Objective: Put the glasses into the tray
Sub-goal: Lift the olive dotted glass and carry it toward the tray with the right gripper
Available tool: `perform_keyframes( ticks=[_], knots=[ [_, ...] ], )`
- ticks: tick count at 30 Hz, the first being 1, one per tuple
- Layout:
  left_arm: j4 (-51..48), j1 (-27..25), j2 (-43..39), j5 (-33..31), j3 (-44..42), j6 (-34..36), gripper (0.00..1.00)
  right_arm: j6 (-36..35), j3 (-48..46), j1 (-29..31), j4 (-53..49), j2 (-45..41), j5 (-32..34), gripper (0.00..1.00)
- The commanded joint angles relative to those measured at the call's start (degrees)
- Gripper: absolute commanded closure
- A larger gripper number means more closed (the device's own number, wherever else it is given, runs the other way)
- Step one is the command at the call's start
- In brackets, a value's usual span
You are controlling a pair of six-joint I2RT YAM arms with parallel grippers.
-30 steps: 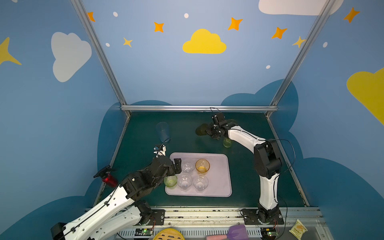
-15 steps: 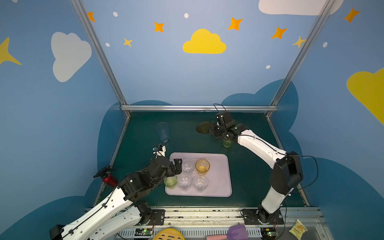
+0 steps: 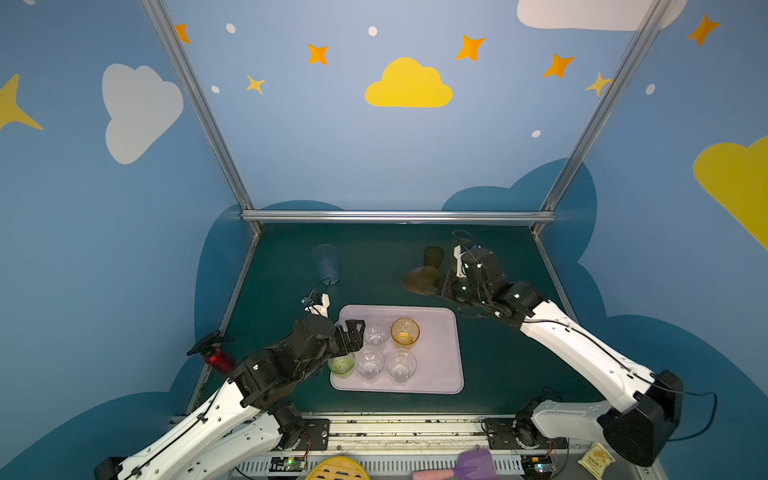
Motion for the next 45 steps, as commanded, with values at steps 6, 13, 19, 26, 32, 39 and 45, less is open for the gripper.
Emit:
perform_keyframes(
  ticks=[6,13,19,26,32,39,45],
  knots=[
    [2.67,0.20,4.93,5.26,1.18,-0.90,0.00,-1.00,-7.11,0.66,-8.32,-15.07,1.00,1.00],
    [5.06,0.09,7.53,8.64,1.61,-1.89,0.00,-1.42,-11.14,0.61,-13.69,-23.84,2.06,1.00],
    [6.34,-1.23,7.54,9.41,1.04,-3.53,0.00,-1.82,-12.47,0.66,-17.56,-26.69,1.26,1.00],
    [7.15,-3.25,8.06,8.25,0.62,-4.83,0.00,-1.77,-14.50,0.61,-21.19,-29.84,0.52,1.00],
    [7.91,-4.93,8.66,8.25,1.27,-5.51,0.00,-1.85,-16.65,0.66,-22.33,-30.99,0.33,1.00],
    [8.26,-6.58,10.15,8.99,2.74,-5.76,0.00,-2.24,-17.61,0.66,-24.00,-28.81,-0.38,1.00],
    [9.78,-7.40,12.14,10.31,3.65,-5.83,0.00,-1.38,-19.79,0.90,-22.07,-28.07,-1.98,1.00]
  ],
)
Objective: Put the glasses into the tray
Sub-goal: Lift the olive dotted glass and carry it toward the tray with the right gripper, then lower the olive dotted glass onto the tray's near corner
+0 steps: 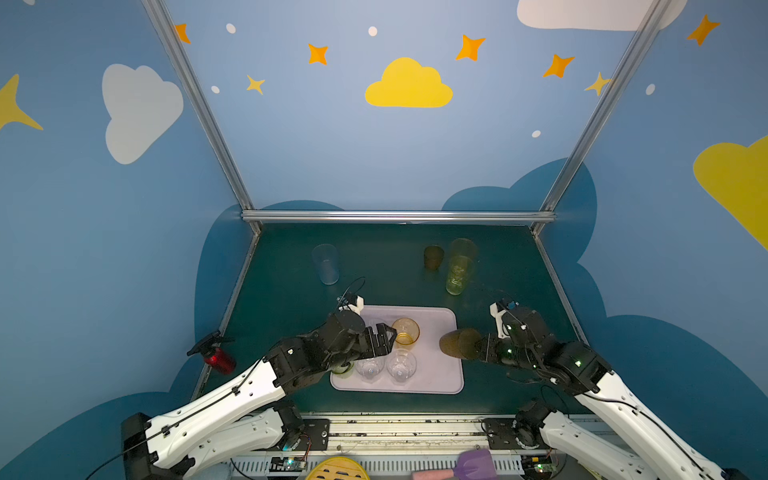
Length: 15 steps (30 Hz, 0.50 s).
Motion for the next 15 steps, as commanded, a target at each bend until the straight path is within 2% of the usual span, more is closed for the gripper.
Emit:
perform_keyframes(
  ticks=[1,15],
  knots=[
    [1.08,-0.53,1.05,0.85,2.11,0.04,0.00,0.54,-1.07,0.44,1.05,-0.02,-1.00,1.00],
    [1.88,-1.44,4.17,2.28,3.60,0.37,0.00,3.67,-5.34,3.49,5.09,1.47,-1.53,1.00]
  ],
)
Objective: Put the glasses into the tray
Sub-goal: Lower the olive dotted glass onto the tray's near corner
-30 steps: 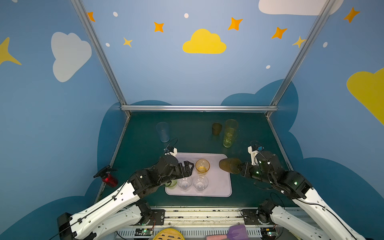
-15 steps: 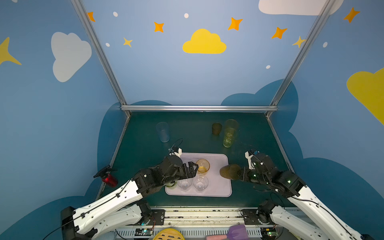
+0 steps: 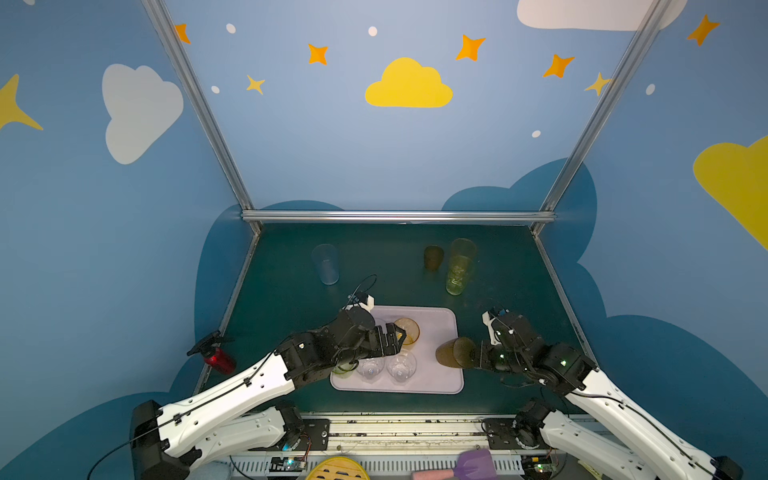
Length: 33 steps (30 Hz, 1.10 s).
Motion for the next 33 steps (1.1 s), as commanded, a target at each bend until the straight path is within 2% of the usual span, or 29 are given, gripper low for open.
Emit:
perform_keyframes(
  ticks=[1,16,33],
  knots=[
    [0.70,-0.22,0.07,0.16,1.38,0.39,0.00,1.43,-0.56,1.21,2.58,0.67,0.06,1.00],
    [0.34,-0.21,-0.06,-0.60,1.24,0.97,0.00,4.77,-1.66,7.95,3.85,5.57,4.32,1.00],
    [-0.49,-0.18,-0.40,-1.68,0.98,0.97,0.00,6.16,-0.75,12.24,5.42,13.05,6.40,1.00]
  ],
)
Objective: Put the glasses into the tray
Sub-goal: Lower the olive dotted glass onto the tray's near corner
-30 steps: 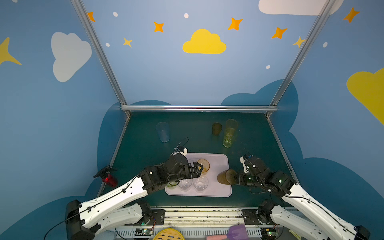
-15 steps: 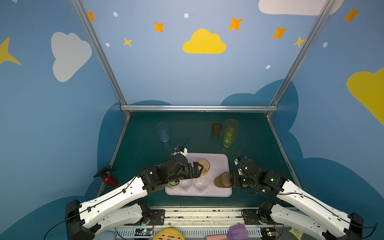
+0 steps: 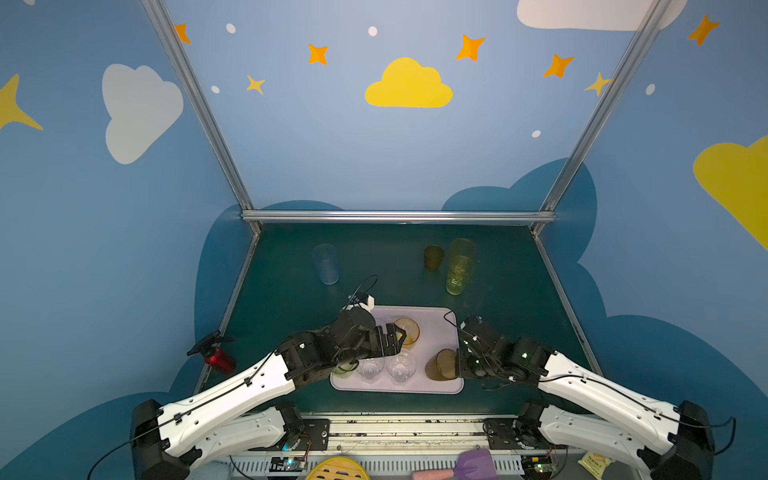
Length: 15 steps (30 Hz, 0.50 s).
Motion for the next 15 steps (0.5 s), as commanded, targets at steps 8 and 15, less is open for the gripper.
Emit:
perform_keyframes(
  ticks=[8,15],
  knots=[
    [-1.02,-0.07,-0.24,-1.71,1.04,0.76,0.00,1.12,1.45,2.37,2.85,3.46,0.80,1.00],
    [-1.46,-0.11,-0.15,-2.06,1.04,0.77,0.00,1.25,2.06,2.92,3.90,5.57,0.76,0.94]
  ],
)
